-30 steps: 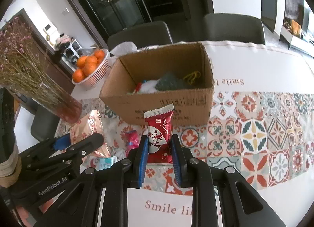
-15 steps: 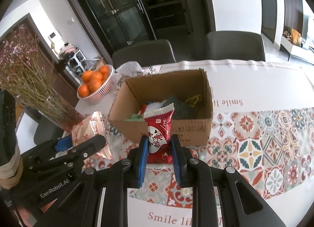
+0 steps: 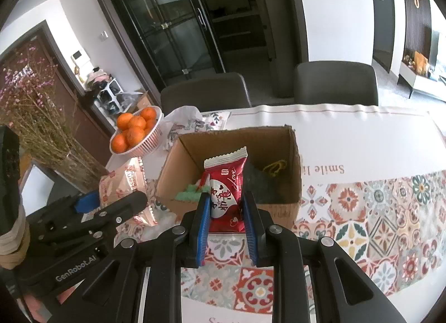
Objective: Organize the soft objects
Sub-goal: 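Lift both packets and carry them over the cardboard box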
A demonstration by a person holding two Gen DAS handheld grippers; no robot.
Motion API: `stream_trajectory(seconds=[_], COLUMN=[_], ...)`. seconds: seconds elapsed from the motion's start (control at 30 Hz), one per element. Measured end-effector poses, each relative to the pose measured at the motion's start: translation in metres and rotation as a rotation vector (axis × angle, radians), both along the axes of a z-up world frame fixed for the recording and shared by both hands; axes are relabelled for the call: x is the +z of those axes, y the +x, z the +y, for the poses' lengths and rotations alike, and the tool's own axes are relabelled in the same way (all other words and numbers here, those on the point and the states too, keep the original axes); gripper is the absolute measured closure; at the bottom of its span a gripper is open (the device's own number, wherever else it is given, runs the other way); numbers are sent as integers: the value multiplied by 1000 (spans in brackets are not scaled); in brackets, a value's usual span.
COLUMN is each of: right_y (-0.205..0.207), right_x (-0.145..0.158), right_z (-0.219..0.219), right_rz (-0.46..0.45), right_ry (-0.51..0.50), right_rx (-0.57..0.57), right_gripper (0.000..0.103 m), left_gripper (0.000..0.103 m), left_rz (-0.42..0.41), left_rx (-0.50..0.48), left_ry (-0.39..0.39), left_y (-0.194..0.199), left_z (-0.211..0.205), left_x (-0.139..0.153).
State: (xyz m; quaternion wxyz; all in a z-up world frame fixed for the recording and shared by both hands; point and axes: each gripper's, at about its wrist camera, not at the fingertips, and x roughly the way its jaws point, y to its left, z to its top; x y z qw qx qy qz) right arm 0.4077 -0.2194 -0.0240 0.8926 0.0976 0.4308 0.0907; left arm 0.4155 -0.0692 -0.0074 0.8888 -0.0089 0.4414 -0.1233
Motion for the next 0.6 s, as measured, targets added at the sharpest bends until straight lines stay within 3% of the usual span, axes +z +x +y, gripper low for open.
stream_trajectory(seconds=[0.27,0.6], right_y=[16,41], right_x=[2,-2], right_z=[0,1], right_rz=[-3,20], right_ry=[-14,-40], right_rx=[5,4], right_gripper=[78,78], left_gripper=[53,53], left_rz=[-12,29], left_rx=[-6,-15], left_ry=[23,28], left_y=[17,42], left_z=[-3,-5], left_x=[4,-6])
